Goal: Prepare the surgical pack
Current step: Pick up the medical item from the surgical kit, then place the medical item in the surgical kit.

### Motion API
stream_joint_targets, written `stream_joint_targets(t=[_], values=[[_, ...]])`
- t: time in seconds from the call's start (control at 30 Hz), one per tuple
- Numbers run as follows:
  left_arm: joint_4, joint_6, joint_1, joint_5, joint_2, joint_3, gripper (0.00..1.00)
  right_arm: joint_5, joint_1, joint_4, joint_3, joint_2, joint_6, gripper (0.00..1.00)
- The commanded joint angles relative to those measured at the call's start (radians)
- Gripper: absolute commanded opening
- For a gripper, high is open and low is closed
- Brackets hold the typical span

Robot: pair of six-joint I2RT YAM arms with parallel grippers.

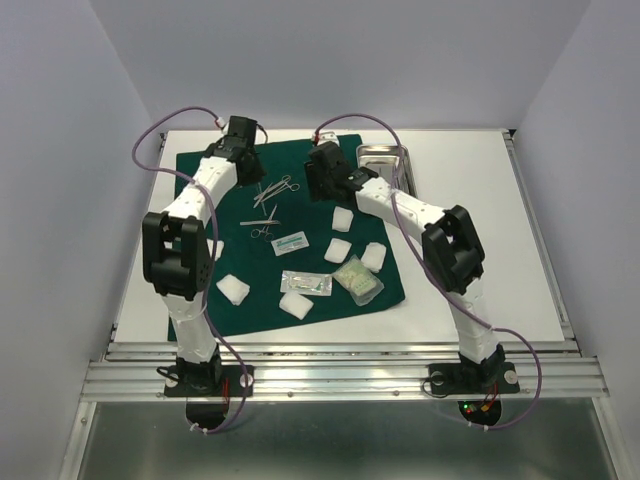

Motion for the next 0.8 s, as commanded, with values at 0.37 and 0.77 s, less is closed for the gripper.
stream_joint_targets(t=[0.37, 0.77], values=[[0.098, -0.273, -0.183, 0.182, 0.234, 0.221, 0.0, 0.096, -0.031, 0.041, -0.19, -0.196, 0.056, 0.57], [0.106, -0.263, -0.201, 0.222, 0.271, 0.247, 0.42, 0.042, -0.041, 0.044, -0.205, -0.172, 0.086, 0.57]])
